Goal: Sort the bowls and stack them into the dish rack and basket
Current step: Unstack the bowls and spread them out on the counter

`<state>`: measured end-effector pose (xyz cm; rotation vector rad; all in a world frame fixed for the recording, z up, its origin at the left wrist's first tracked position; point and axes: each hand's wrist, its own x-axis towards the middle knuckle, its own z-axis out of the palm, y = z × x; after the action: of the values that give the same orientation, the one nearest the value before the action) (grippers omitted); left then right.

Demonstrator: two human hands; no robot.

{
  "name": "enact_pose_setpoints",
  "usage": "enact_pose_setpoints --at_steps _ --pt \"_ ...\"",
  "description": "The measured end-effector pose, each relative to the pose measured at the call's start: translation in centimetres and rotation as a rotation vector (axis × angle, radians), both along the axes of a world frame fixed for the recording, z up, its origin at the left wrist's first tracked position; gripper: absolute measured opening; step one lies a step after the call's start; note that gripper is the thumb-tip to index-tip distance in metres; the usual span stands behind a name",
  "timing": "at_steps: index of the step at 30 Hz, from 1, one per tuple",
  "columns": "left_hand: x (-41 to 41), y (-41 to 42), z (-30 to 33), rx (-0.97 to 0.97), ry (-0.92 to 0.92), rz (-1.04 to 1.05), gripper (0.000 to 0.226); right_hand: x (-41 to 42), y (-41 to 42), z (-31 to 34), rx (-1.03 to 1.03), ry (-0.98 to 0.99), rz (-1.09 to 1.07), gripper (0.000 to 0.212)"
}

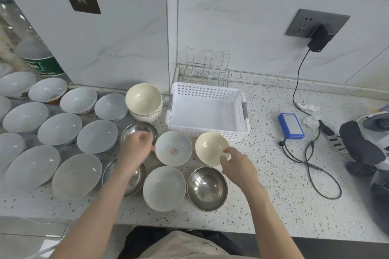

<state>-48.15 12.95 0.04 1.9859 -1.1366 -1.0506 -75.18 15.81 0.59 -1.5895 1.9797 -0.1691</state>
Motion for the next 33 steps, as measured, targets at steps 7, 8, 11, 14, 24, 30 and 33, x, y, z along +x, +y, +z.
enact_pose_setpoints --at_steps 7,8,11,14,24,30,33 --pt "7.0 -6.3 -0.1 0.029 0.065 0.131 0.043 8.3 -4.9 2.3 -0.051 -0.141 0.138 0.035" --pt "7.4 -7.2 -0.1 0.054 0.063 0.123 0.053 9.3 -5.4 2.4 -0.036 -0.177 0.150 0.036" --pt "8.0 -9.5 -0.3 0.175 0.024 0.068 0.068 11.6 -6.7 2.7 -0.027 -0.196 0.169 0.038" --pt "8.3 -10.9 -0.7 0.236 -0.003 -0.004 0.073 13.2 -7.4 2.6 -0.015 -0.168 0.168 0.040" --pt "8.5 -12.1 -2.8 0.067 0.140 -0.109 0.057 15.1 -7.6 1.5 0.027 -0.189 0.054 0.037" --pt "8.6 -12.7 -2.0 0.007 0.147 -0.201 0.044 15.7 -7.1 0.8 0.043 -0.214 -0.017 0.037" --pt "8.8 -13.1 -1.7 0.034 0.211 -0.192 0.040 15.9 -7.0 0.4 0.051 -0.236 -0.048 0.037"
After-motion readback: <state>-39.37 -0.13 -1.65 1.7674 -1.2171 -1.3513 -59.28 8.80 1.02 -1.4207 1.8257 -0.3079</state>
